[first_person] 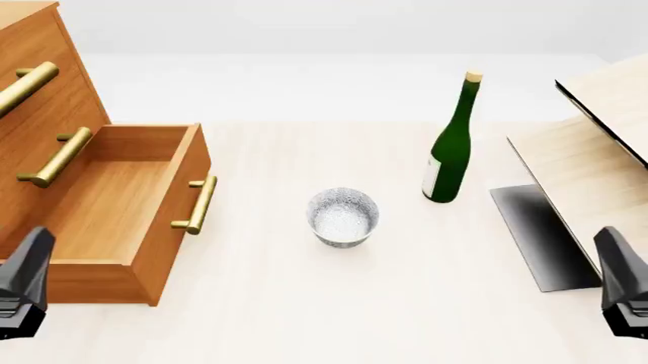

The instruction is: Put the bowl in the bottom drawer of the cabinet and close it.

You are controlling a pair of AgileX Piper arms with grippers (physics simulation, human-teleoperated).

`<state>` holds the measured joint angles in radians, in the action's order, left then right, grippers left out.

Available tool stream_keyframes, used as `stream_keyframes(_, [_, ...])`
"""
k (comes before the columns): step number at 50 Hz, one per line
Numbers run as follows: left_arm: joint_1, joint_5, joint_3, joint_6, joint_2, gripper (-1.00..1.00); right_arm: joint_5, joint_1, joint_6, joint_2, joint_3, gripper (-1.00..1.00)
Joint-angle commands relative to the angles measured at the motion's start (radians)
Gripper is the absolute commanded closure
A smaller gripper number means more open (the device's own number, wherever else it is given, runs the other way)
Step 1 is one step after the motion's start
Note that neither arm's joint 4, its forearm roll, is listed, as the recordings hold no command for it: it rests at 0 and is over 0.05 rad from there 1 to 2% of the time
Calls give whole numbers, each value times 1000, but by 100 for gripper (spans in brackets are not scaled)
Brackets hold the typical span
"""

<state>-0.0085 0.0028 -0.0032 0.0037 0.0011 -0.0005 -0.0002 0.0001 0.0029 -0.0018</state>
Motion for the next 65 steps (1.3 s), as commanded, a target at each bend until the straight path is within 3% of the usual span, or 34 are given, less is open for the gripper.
stream_keyframes(1, [-22, 8, -7, 7, 1, -100, -1, -1, 0, 5, -3, -100])
stream_keyframes(16, [-30, 21, -24, 7, 5, -100, -4, -1, 1, 7, -2, -100])
stream_keyframes(28, [-68, 140, -156, -31, 8, -100, -11, -1, 0, 14, -1, -100])
stream_keyframes(32, [-75, 169, -194, -61, 36, -100, -13, -1, 0, 15, -1, -100])
stream_keyframes(37, [-100, 201, -249, -178, 96, -100, -14, -1, 0, 16, -1, -100])
stream_keyframes(65, [-176, 411, -471, -180, 142, -100, -14, -1, 0, 20, -4, -100])
